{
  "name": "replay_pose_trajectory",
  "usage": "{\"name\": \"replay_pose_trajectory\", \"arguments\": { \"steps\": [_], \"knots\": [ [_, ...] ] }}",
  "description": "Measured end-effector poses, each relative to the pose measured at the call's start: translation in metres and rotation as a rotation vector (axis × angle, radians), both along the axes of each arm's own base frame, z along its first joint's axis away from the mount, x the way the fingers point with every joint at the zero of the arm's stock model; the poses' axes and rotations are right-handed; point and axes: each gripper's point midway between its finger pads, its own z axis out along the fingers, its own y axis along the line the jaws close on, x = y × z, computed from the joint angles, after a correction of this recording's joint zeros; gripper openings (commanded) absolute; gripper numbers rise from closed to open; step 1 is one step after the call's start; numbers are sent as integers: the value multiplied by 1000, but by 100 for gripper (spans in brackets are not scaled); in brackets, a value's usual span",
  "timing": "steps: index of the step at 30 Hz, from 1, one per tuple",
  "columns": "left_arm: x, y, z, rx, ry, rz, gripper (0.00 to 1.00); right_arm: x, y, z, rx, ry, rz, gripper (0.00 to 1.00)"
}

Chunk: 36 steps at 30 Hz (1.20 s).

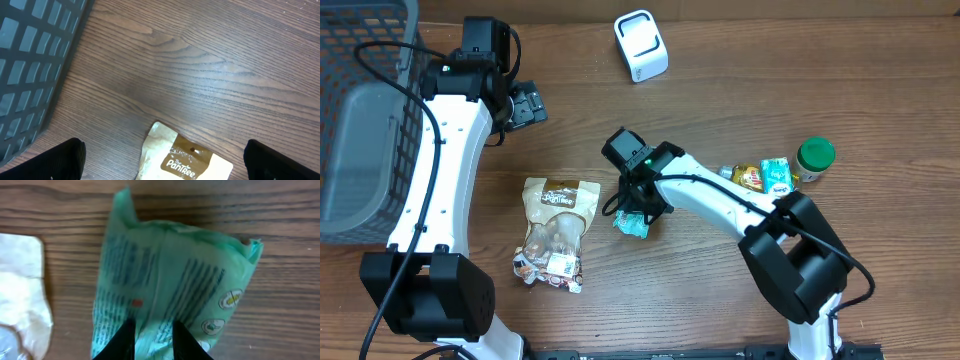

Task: Scan the item barcode
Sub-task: 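Carry the teal pack right, away from the brown PanTree bag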

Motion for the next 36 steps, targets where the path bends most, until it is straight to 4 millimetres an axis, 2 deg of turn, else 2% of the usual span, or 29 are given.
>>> {"name": "replay_pose_trajectory", "arguments": {
  "steps": [6,12,17,26,29,36],
  "knots": [
    [0,0,0,0,0,0,100,-1,-2,0,-7,2,-1,18],
    [0,0,0,0,0,0,100,-6,-12,11,-49,59,-12,24],
    [0,0,0,0,0,0,100,9,0,33,-9,21,-16,23],
    [0,0,0,0,0,0,99,17,7,35,20,-10,-16,17],
    [0,0,0,0,0,0,100,21,11,31,39,-30,-16,17],
    [0,0,0,0,0,0,100,14,6,-1,46,-29,-14,16]
  ]
}}
